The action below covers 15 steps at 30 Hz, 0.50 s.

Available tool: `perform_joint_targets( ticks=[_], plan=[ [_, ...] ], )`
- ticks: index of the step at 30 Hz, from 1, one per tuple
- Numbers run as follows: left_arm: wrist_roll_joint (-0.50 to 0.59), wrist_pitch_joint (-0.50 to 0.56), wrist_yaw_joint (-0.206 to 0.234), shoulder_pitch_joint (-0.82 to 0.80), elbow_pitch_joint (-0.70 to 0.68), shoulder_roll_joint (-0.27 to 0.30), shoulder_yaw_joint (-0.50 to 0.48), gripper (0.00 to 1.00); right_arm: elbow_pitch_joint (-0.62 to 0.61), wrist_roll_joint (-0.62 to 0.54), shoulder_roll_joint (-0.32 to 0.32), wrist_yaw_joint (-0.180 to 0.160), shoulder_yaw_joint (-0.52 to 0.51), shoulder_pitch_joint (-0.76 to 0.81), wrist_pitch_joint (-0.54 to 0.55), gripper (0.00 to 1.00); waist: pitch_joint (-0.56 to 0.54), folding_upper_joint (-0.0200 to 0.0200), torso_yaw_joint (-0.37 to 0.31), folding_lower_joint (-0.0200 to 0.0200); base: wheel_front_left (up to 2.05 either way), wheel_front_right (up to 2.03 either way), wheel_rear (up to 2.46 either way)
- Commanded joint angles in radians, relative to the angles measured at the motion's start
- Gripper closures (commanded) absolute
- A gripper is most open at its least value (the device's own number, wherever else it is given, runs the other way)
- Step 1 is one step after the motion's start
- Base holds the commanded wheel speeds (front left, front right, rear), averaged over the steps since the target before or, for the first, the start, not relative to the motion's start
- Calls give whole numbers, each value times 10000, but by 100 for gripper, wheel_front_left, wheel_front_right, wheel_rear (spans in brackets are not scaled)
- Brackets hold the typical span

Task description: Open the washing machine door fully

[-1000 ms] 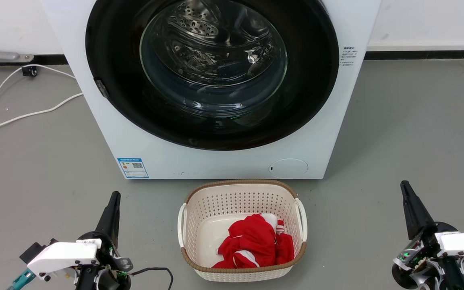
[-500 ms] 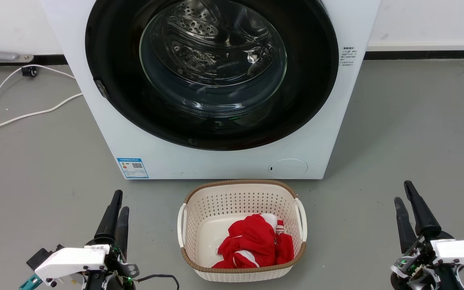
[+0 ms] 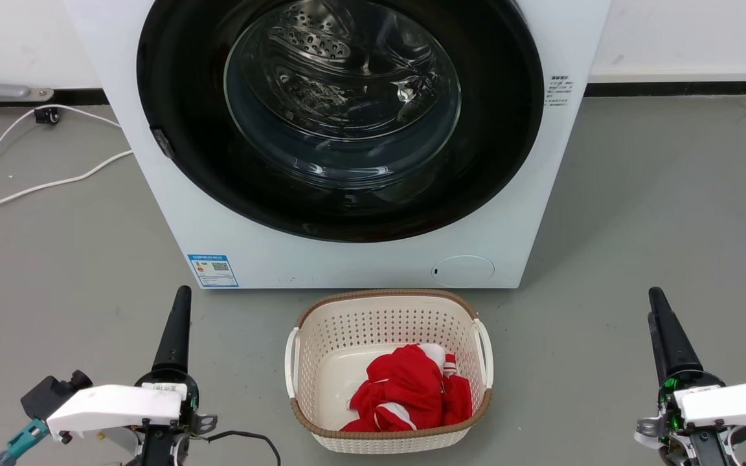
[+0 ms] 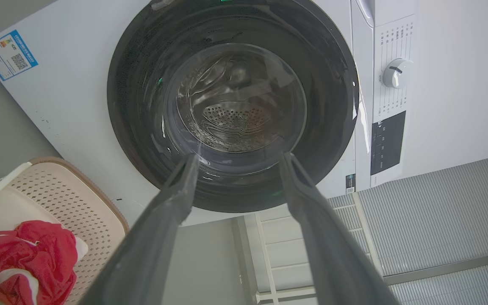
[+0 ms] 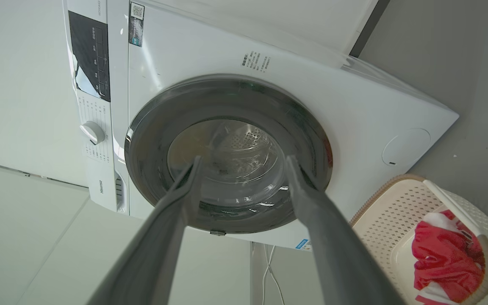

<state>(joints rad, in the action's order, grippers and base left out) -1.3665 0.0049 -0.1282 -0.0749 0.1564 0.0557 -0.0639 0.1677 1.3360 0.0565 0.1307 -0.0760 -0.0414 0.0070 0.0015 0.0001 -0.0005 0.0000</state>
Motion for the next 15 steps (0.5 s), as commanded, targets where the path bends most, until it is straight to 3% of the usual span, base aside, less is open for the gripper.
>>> perform_joint_targets(
  ticks=[1,15],
  plan=[
    [457,-99,-16,-82,-310,51,-4,0,-290,-501,11,0,42,-108,-93,0,-1,-1,-7,0,0,0,0],
    [4091,-624,-20,127,-813,66,49,0,-894,-4262,-5,0,287,125,-621,0,-15,-1,-39,0,0,0,0]
  ],
)
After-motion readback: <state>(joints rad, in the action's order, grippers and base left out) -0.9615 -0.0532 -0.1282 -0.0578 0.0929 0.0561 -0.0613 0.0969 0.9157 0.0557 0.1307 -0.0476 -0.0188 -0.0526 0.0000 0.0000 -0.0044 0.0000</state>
